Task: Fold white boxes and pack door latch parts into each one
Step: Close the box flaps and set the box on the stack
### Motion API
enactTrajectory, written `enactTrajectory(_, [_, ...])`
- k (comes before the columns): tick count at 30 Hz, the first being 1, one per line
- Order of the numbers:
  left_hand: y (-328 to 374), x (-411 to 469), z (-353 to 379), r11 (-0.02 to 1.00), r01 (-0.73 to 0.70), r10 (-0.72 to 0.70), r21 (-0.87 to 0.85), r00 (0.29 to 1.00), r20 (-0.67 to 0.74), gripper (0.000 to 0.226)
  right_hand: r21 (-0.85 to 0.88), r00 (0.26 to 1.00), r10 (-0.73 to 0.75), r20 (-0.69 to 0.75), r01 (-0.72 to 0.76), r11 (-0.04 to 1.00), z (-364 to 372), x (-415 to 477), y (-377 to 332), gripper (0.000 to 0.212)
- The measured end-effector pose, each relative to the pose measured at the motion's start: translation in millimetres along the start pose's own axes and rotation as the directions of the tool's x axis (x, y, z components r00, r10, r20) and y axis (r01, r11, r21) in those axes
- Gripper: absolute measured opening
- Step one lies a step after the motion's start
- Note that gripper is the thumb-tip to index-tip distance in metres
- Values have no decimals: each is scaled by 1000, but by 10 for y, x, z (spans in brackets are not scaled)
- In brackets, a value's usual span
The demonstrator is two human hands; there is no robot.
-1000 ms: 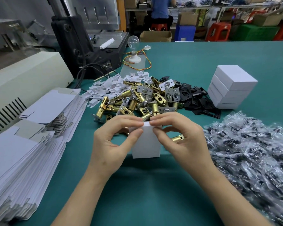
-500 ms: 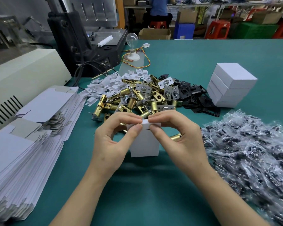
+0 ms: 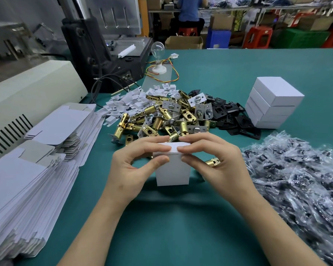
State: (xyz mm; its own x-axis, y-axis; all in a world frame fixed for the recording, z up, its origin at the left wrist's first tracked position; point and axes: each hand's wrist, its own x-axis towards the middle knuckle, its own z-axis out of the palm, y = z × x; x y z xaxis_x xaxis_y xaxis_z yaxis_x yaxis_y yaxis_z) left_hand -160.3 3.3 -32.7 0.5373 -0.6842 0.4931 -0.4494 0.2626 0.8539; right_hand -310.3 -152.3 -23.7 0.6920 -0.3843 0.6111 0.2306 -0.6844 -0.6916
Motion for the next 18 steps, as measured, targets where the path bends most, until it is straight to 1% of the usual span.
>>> enactTrajectory(5, [-14,-10,-32,1000,9,-8,-16,1000,29,16,-4,1000,13,3,-13,1000,32,-10,18,12])
enactTrajectory(9, [10,-1,-44,992,121,-120,-46,992,38,29,2,999,50,-19,-50,999,51,-3,49,11])
enactTrajectory(11, [16,9,-23,988,145,-145,-54,989,3,29,-20,996,74,-43,-75,997,71,-14,51,15])
enactTrajectory(13, [8,22,-5,984,160,-165,-75,984,-65,26,-89,993,106,-47,-110,990,102,-39,35,28])
enactTrajectory(16, [-11,36,25,956,214,-251,-199,951,-179,22,-253,985,172,-32,-174,952,173,-85,-26,66])
enactTrajectory(18, [-7,43,64,919,255,-331,-300,913,-238,20,-413,985,171,-20,-164,896,267,-104,-85,86])
